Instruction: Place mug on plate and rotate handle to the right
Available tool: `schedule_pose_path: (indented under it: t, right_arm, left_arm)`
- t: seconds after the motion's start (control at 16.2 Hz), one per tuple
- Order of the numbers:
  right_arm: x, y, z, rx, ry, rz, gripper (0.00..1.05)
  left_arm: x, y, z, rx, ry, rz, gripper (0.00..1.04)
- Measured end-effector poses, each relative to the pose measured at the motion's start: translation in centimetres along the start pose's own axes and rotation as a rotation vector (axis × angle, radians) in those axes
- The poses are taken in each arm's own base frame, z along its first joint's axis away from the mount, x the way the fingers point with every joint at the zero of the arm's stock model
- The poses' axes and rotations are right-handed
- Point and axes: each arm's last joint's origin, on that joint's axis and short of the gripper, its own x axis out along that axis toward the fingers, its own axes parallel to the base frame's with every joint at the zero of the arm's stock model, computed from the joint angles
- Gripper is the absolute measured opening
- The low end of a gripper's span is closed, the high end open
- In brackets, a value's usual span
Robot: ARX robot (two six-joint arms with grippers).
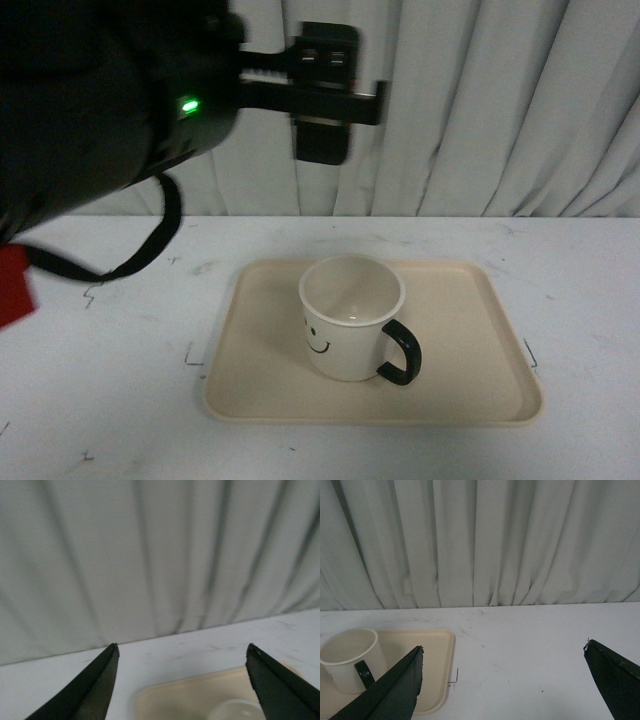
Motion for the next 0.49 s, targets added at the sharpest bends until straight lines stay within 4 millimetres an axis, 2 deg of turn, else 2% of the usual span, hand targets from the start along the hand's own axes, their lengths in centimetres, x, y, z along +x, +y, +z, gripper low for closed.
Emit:
schedule_pose_path:
  t: [0.06,0.18,0.37,0.43,0.49]
  right_arm:
    - [0.0,0.0,0.0,0.000,0.000,0.000,0.98]
    - [0.0,0.0,0.0,0.000,-0.001,0.000,0.98]
    - [0.0,0.0,0.0,0.000,0.000,0.000,0.98]
    - [0.0,0.0,0.0,0.000,0.000,0.000,0.98]
    - [0.0,0.0,0.0,0.000,0.000,0.000,0.98]
  left_arm:
    - [-1.7,2.2,-0.7,-0.029,-0.046,0.097,0.68]
    - [-4.5,5.9,-0.9,-0.074,-0.115,0.179,0.47]
    - [-8.3,8.2,-3.7,-0.058,-0.064,0.136,0.08]
    - [-9.1,8.9,-3.9,-0.065,-0.074,0.145,0.02]
    - [-10.0,9.5,-4.0,-0.067,-0.086,0.154,0.02]
